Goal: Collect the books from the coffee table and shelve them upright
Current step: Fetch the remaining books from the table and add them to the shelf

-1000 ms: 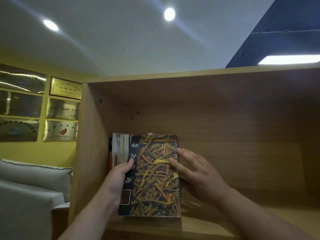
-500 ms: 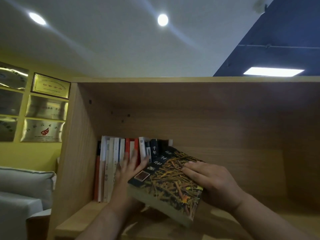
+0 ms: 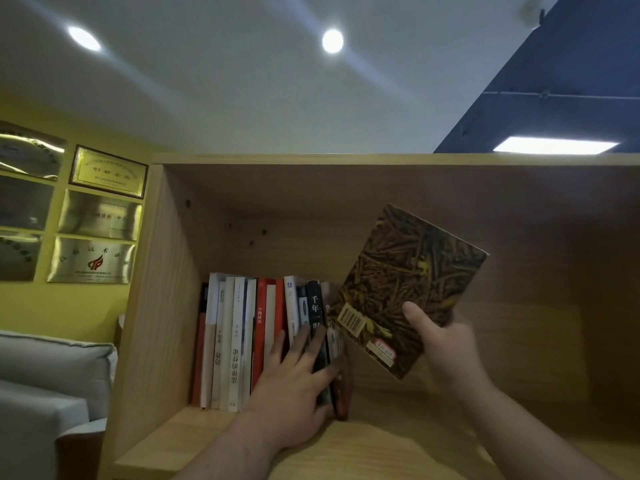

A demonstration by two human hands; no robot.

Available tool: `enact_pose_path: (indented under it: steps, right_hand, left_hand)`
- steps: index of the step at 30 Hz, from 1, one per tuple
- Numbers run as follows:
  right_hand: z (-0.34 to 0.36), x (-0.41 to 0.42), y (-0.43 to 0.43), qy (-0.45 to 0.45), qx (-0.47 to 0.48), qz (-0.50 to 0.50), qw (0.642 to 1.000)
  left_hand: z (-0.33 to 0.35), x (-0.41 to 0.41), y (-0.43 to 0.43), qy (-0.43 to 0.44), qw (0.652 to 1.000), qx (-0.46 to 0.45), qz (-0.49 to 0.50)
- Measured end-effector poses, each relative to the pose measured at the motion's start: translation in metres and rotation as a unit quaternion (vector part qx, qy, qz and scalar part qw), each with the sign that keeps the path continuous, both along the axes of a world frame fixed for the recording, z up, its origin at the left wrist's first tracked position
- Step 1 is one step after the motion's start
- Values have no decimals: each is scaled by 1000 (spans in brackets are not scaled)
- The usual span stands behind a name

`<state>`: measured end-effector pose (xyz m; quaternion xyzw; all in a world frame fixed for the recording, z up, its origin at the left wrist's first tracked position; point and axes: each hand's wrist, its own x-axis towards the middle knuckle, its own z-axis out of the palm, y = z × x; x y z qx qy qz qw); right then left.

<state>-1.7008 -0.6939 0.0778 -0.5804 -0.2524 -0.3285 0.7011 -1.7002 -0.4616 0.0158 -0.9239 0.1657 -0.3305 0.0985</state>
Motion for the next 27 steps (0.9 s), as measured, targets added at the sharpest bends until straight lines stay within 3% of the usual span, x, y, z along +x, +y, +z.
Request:
enact_pose_path:
  steps: [4,9,12,16,21,23,27]
  right_hand:
    - [-1,8,-7,40,-30,-62,997]
    - [-12,22,12,103,-197,-157,962]
    - [-22,27,40,144,-248,-104,952]
    - [-31,25,58,148,-324,-29,934]
    - [-32,15,41,227,-349,177,892]
    - [-35,18,39,253,-353,190,880]
    - [-39,28,55,253,-354,135,890]
  left_hand:
    - [2,-4,-2,9,999,-40,-9]
    - [5,-5,1,27,997,-63,-27]
    - [4,-6,4,15,994,-103,-38]
    - [4,-14,2,-20,972,-232,-21]
    - [5,-18,0,-16,939,-342,-20]
    - [4,-16,0,-3,931,-363,-47]
    - [3,-10,5,23,916,-389,-95]
